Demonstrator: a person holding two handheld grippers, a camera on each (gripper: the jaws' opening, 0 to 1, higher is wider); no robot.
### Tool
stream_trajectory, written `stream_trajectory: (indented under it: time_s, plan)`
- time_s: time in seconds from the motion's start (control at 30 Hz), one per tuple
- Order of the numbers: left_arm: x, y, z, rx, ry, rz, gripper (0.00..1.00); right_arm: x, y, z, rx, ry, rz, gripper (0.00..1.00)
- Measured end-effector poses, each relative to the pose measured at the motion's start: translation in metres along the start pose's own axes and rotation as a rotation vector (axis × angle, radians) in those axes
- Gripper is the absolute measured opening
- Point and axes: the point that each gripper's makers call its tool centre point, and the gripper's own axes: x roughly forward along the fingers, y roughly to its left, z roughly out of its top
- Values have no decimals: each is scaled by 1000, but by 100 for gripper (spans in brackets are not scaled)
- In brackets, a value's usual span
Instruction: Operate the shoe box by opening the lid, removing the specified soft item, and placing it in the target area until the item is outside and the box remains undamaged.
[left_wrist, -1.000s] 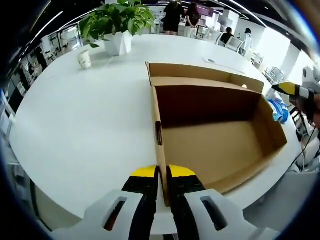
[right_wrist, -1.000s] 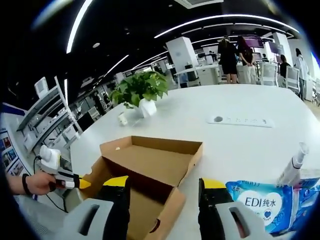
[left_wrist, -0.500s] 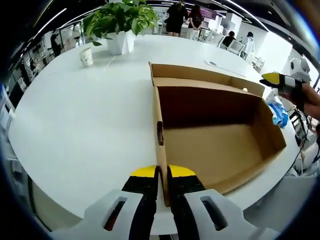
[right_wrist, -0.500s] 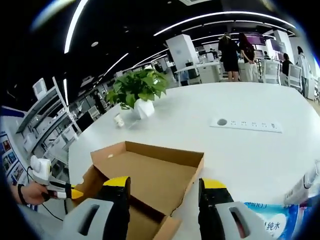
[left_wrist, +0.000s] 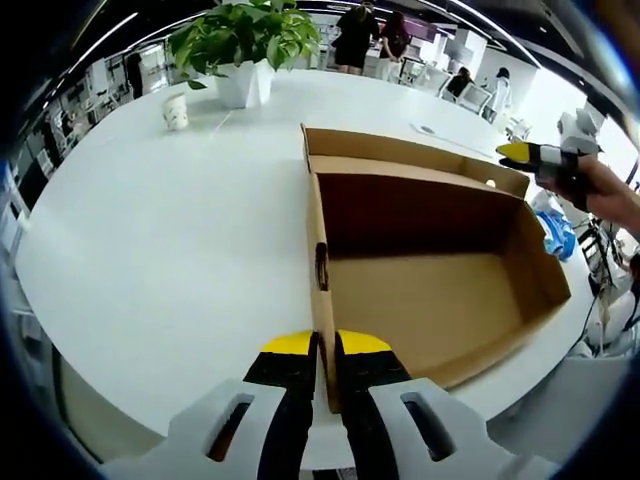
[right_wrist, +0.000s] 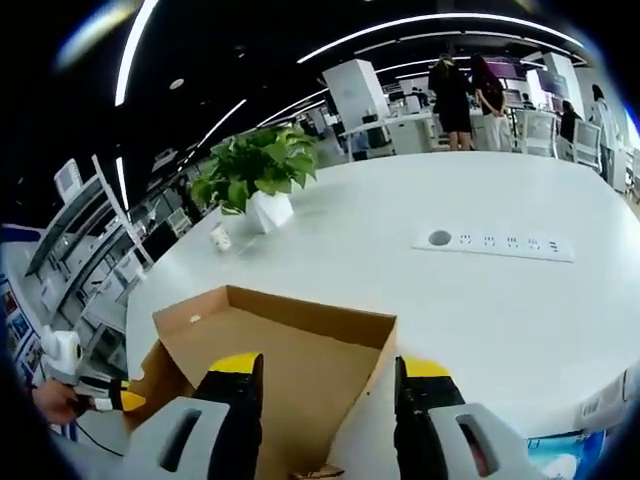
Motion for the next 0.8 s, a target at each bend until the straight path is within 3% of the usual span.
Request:
stream_trajectory:
  time_s: [0.43, 0.8]
  plan:
    - [-1, -1, -1, -2, 0, 0, 5, 41, -36, 0, 95, 34, -34, 44]
    - [-2, -3, -1, 4, 3, 5, 5, 56, -47, -12, 74, 101, -82, 30]
